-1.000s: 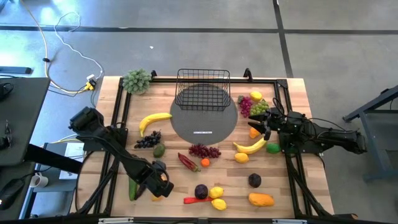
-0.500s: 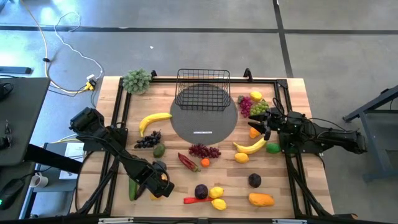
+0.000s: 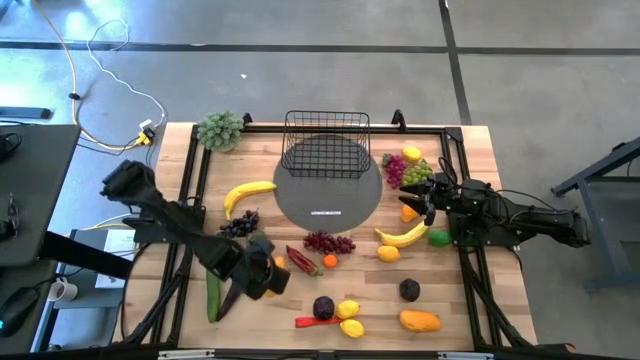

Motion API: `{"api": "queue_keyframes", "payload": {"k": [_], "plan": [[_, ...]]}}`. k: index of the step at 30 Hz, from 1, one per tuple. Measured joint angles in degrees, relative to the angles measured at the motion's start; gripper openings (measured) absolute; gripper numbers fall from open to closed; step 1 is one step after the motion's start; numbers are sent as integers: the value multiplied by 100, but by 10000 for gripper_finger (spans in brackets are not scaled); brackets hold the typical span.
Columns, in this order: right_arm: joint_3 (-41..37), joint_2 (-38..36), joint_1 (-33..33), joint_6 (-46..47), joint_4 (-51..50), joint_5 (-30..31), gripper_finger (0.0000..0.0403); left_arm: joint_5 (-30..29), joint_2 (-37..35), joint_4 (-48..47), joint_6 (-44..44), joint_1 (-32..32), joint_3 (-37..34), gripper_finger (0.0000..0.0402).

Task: Build produce basket
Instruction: Put the bottom left yellow mango into the black wire basket

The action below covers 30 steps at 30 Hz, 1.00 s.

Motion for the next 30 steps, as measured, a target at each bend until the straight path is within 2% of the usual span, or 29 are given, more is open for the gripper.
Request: {"api": "queue_keyframes", "payload": {"k": [7, 21, 30], "plan": [[-2, 0, 0, 0, -1, -1, 190, -531, -634, 20, 1573, 957, 2, 192], [0, 0, 0, 0, 0, 0, 190, -482, -1229, 742, 5006, 3284, 0, 196], [-2, 0, 0, 0, 0, 0, 190, -481, -1266, 1852, 6899, 4506, 0, 197]]}}
